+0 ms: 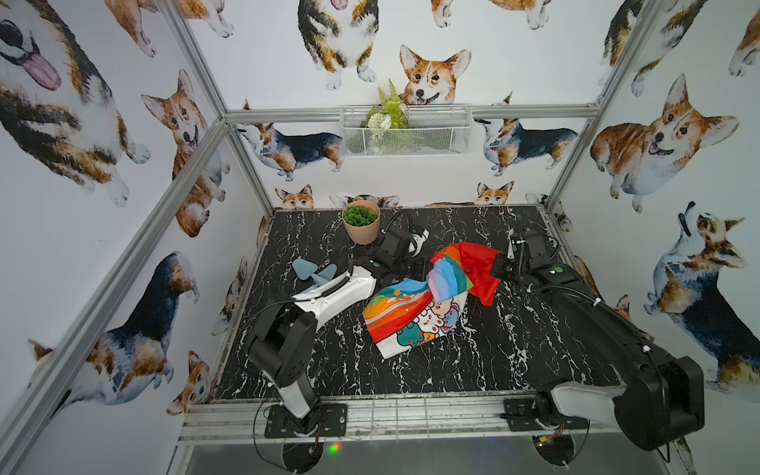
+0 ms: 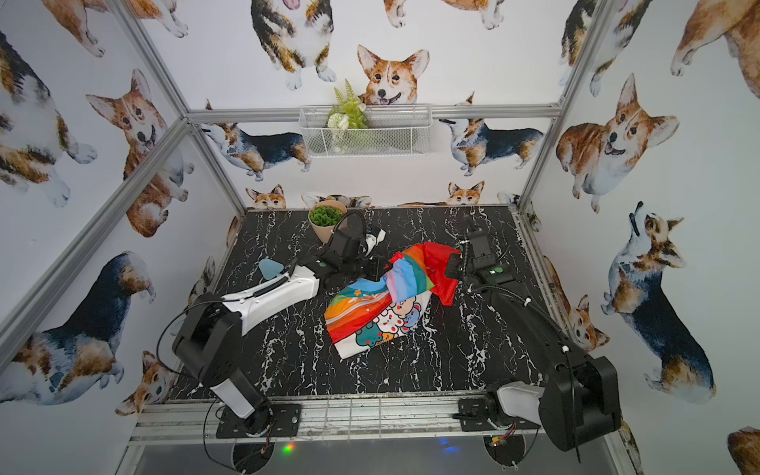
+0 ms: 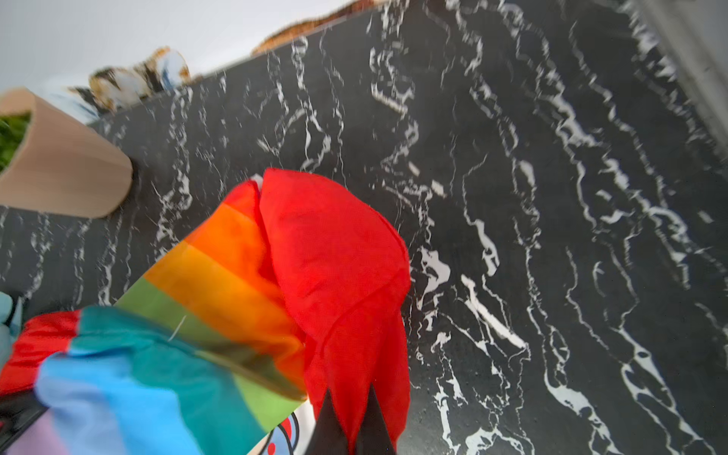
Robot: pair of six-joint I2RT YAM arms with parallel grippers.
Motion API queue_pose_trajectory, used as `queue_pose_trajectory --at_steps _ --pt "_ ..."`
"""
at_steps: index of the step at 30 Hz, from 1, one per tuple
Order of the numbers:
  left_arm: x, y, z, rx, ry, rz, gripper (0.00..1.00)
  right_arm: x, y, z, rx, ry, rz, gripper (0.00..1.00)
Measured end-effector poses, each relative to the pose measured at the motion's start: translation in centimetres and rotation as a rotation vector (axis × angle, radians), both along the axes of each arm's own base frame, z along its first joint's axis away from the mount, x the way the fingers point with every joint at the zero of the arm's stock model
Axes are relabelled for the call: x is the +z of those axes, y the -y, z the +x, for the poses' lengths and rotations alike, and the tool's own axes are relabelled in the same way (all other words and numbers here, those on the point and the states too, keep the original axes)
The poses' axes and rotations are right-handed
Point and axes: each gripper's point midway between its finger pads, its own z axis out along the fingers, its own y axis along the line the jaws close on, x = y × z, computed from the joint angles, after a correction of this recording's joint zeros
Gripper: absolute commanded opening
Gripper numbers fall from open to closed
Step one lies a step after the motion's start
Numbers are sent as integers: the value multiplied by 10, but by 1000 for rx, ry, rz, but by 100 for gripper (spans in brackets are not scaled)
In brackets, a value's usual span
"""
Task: Unzip the jacket
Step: Flatten out the jacket at the center of the board.
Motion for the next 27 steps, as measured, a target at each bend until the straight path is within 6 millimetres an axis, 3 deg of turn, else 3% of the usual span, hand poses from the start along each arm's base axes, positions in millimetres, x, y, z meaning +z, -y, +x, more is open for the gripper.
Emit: queue_pose_trajectory --at_steps 4,10,16,22,24,27 --pt "60 -39 1 137 172 34 0 51 16 5 -70 134 6 0" --pt "129 -101 -9 328 356 73 0 123 40 3 -153 301 28 0" --pt "204 -142 -32 425 505 34 0 195 54 -5 -179 449 28 0" --pt "243 -156 -59 404 573 -36 0 253 67 -24 -206 576 27 0" --pt "247 -153 -63 377 573 -48 0 256 70 -30 -211 582 14 0" --pt "234 -138 -63 307 533 -40 0 250 73 -38 -211 561 -5 0"
